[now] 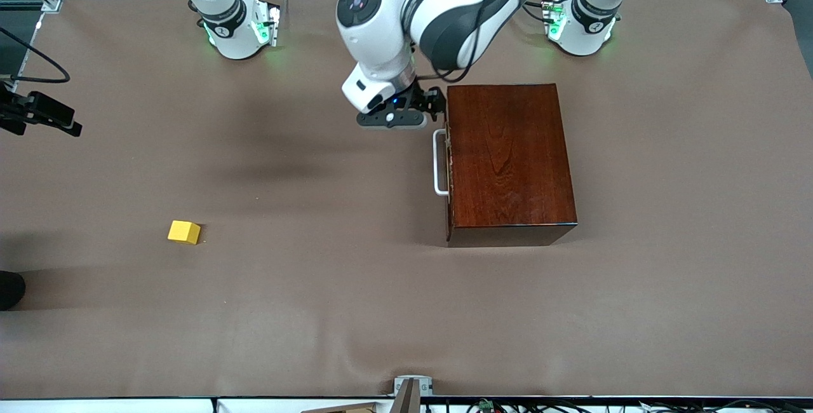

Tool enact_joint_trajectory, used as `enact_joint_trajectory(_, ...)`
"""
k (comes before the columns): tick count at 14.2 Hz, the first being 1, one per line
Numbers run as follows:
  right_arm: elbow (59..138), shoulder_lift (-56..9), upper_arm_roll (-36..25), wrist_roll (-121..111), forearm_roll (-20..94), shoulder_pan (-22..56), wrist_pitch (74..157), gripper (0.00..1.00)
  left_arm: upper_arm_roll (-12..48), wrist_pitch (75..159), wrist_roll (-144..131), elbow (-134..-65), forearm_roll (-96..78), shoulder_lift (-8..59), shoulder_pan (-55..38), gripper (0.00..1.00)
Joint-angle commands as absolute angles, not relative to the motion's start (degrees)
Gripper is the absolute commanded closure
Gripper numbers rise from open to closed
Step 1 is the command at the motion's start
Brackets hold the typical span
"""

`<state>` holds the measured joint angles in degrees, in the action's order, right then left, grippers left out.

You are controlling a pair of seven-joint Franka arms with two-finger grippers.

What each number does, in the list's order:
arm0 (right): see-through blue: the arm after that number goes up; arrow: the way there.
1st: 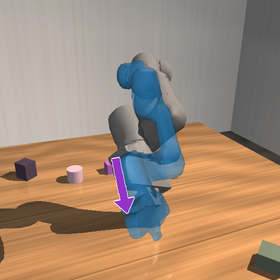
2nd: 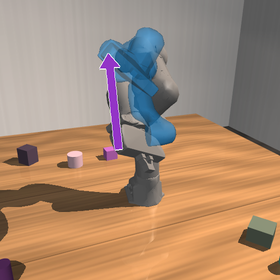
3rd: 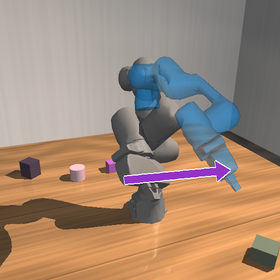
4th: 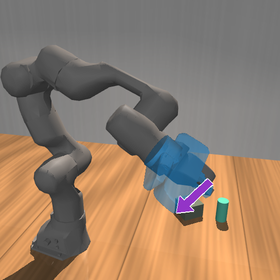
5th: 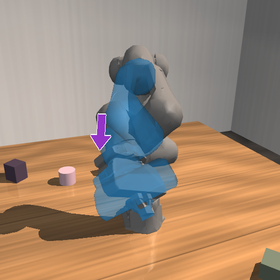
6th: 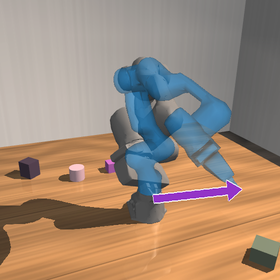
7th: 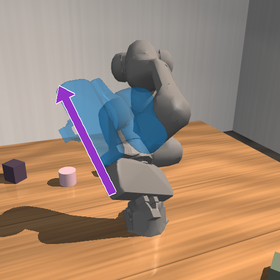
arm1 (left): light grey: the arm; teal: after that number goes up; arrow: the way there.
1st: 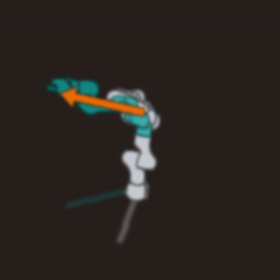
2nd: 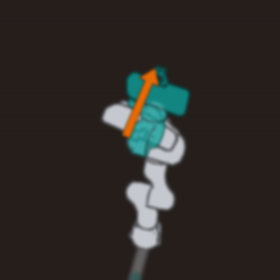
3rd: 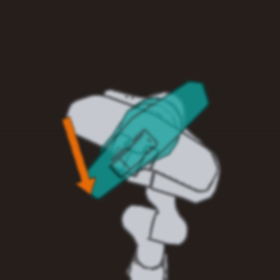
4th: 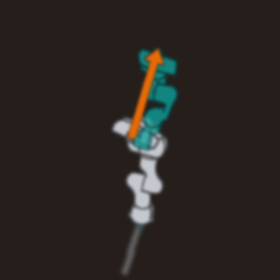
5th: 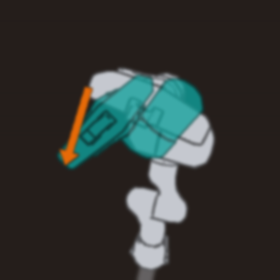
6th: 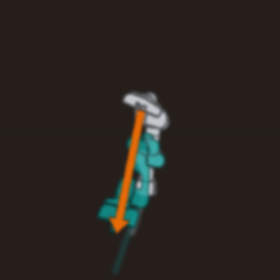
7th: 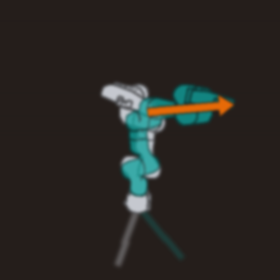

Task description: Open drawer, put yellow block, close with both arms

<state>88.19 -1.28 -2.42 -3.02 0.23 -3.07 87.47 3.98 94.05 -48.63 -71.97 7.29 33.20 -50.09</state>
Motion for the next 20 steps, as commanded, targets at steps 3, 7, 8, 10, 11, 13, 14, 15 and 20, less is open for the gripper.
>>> enact_joint_trajectory(3, 87.7, -1.4, -1.8, -3.0, -0.1, -3.9, 87.1, 0.00, 3.0, 95.4, -50.9, -69.5, 8.6, 38.4, -50.3, 0.00)
enact_joint_trajectory(7, 87.7, -1.4, -1.8, -3.0, -0.1, -3.7, 87.1, 0.00, 2.2, 96.1, -52.6, -69.7, 10.9, 40.3, -50.8, 0.00)
enact_joint_trajectory(8, 87.6, -1.4, -1.7, -3.0, -0.1, -3.7, 87.1, 0.00, 2.1, 96.2, -52.4, -69.7, 11.0, 40.8, -50.8, 0.00)
enact_joint_trajectory(10, 87.7, -1.4, -1.8, -3.0, -0.1, -3.7, 87.1, 0.00, 2.0, 96.3, -52.4, -69.9, 11.1, 41.5, -50.7, 0.00)
enact_joint_trajectory(11, 87.6, -1.4, -1.8, -2.7, -0.1, -3.6, 87.2, 0.00, 2.0, 96.4, -52.4, -69.9, 11.1, 41.8, -50.7, 0.00)
enact_joint_trajectory(13, 87.7, -1.4, -1.8, -2.5, -0.3, -3.9, 87.1, 0.00, 2.0, 96.7, -52.4, -69.9, 11.9, 42.5, -50.7, 0.00)
enact_joint_trajectory(14, 87.8, -1.6, -1.8, -2.5, -0.3, -4.1, 87.1, 0.00, 2.0, 96.8, -52.3, -70.0, 12.4, 42.8, -50.6, 0.00)
enact_joint_trajectory(15, 87.7, -1.8, -1.8, -2.5, -0.3, -4.0, 87.5, 0.00, 2.0, 96.9, -52.4, -69.9, 12.4, 43.4, -50.6, 0.00)
enact_joint_trajectory(20, 87.6, -3.3, -1.5, -2.9, -0.2, -2.1, 89.9, 0.00, 2.0, 98.5, -52.6, -70.0, 12.4, 44.5, -50.6, 0.00)
